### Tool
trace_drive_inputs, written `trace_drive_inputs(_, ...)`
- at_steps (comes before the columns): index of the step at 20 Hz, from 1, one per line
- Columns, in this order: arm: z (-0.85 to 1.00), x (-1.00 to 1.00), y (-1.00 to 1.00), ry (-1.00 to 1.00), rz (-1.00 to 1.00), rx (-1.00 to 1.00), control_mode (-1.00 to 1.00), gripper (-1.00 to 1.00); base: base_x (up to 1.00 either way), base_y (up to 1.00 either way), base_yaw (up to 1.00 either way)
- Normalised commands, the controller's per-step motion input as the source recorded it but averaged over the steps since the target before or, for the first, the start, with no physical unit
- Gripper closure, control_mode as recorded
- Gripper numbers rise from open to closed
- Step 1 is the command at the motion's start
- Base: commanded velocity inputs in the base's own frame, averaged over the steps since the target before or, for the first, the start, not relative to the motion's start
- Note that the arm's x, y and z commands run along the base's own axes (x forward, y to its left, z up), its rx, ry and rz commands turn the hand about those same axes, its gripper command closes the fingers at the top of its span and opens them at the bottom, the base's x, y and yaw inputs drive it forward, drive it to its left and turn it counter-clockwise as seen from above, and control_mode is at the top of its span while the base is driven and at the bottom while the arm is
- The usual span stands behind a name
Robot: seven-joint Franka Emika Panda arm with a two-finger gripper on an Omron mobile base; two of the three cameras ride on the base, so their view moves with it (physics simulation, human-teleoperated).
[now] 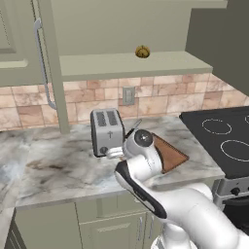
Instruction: Pick the bread, place it on the cutting board, pick the jam, place it on the counter, and close the cabinet.
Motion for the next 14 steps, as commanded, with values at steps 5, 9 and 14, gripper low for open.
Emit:
trace_drive_inputs(5,-0.19,0.19,0.18,0.06,0.0,0.0,-1.0,1.0,0.0,0.0,0.0)
trace_drive_inputs(9,-0.18,0.16,0.16,0.08,0.0,0.0,-1.0,1.0,0.0,0.0,0.0)
trace_drive_inputs(14,-0.17,0.12,0.13,0.08,0.0,0.0,-1.0,1.0,0.0,0.0,0.0)
